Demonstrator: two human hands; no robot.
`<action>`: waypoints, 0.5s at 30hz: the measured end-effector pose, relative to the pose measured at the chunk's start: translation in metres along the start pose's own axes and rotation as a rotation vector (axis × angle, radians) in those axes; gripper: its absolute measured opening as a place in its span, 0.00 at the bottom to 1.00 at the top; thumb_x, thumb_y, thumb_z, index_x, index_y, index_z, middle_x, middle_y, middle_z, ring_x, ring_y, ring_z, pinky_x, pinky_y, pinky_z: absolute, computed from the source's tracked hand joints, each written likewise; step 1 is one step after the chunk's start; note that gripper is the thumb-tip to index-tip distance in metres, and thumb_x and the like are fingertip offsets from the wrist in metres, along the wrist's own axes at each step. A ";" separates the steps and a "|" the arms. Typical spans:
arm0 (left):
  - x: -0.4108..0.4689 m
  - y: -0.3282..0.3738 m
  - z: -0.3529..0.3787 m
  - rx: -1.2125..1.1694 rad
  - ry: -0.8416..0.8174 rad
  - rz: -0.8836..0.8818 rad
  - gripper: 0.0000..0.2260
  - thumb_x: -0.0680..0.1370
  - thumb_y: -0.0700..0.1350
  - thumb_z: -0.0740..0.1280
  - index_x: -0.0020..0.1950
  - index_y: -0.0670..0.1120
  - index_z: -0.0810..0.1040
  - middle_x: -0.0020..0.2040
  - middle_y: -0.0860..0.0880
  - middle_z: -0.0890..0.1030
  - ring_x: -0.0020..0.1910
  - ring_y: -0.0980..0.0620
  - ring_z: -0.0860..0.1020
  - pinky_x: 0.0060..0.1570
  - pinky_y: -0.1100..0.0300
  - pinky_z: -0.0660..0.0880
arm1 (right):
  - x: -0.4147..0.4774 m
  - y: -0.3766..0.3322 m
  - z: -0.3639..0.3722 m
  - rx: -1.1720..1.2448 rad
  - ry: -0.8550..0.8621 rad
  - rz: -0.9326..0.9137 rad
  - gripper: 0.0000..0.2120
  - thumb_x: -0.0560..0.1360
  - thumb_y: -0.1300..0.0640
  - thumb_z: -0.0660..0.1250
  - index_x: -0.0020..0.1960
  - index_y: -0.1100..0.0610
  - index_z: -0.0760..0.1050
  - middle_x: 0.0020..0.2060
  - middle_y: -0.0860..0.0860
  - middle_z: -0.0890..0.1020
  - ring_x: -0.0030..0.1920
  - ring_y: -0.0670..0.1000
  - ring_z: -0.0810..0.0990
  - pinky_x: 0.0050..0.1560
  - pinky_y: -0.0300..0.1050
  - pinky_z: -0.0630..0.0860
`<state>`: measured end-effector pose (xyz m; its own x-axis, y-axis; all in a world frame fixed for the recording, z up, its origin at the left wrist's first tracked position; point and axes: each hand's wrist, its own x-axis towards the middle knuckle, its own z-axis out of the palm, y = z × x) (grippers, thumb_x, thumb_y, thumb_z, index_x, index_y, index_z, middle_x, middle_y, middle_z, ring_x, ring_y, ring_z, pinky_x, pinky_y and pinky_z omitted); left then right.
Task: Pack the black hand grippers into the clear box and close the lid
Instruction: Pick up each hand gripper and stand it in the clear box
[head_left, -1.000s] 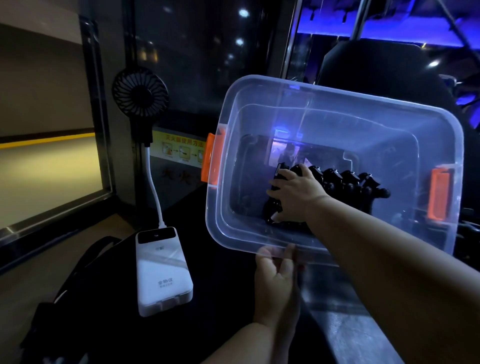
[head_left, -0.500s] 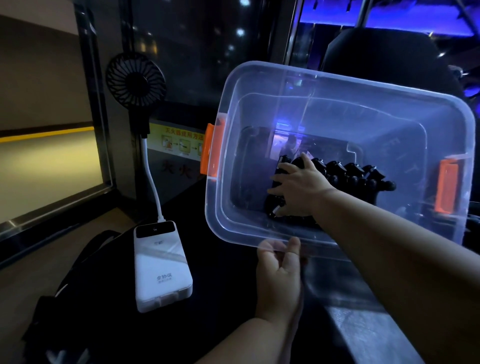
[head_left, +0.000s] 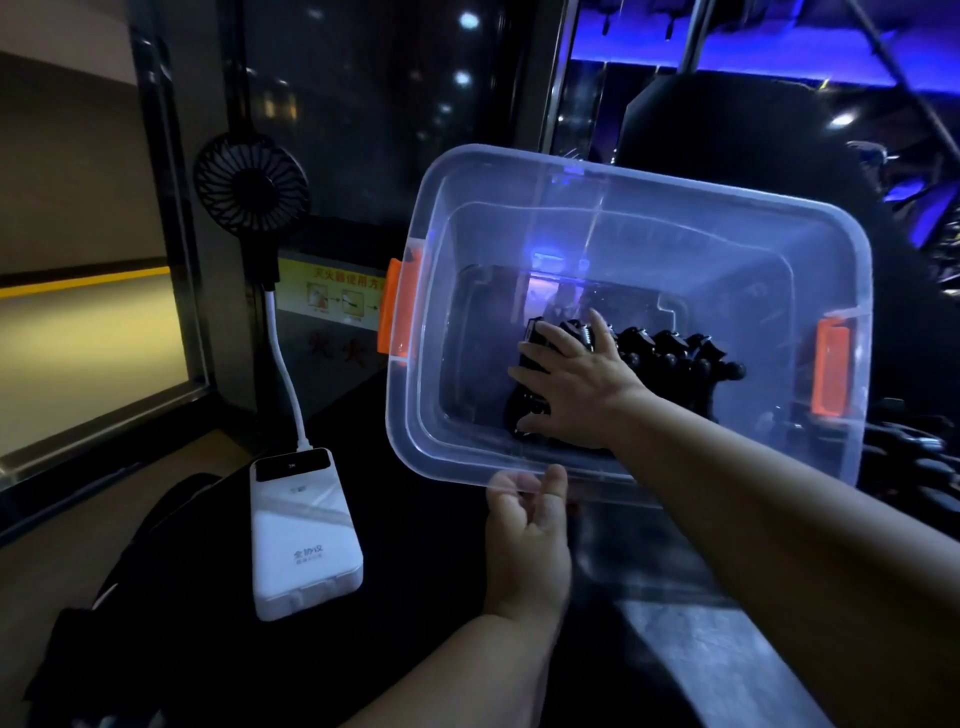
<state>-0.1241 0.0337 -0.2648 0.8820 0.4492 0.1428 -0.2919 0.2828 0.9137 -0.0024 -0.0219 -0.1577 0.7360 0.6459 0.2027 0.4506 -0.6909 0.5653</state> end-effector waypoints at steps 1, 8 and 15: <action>0.000 0.000 -0.001 0.012 -0.002 0.005 0.19 0.67 0.63 0.65 0.44 0.48 0.69 0.40 0.44 0.79 0.42 0.44 0.78 0.48 0.49 0.74 | -0.005 0.001 0.000 0.033 0.005 0.017 0.34 0.74 0.29 0.51 0.76 0.41 0.54 0.77 0.44 0.52 0.77 0.49 0.39 0.70 0.69 0.34; -0.002 0.006 0.000 0.037 0.019 0.033 0.16 0.70 0.59 0.64 0.44 0.47 0.69 0.44 0.41 0.81 0.46 0.42 0.79 0.48 0.51 0.74 | -0.060 0.008 0.002 0.246 0.225 0.233 0.38 0.67 0.27 0.43 0.72 0.41 0.64 0.75 0.45 0.61 0.77 0.50 0.48 0.72 0.61 0.43; -0.010 0.016 0.001 0.007 -0.057 0.059 0.07 0.81 0.46 0.60 0.48 0.45 0.65 0.36 0.51 0.85 0.34 0.61 0.78 0.42 0.63 0.71 | -0.129 0.032 0.025 0.408 0.365 0.456 0.31 0.70 0.30 0.49 0.62 0.45 0.75 0.61 0.45 0.76 0.69 0.52 0.63 0.62 0.55 0.63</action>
<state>-0.1369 0.0329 -0.2513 0.8829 0.4159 0.2179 -0.3417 0.2509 0.9057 -0.0702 -0.1356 -0.1854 0.7124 0.2814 0.6429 0.3433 -0.9387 0.0304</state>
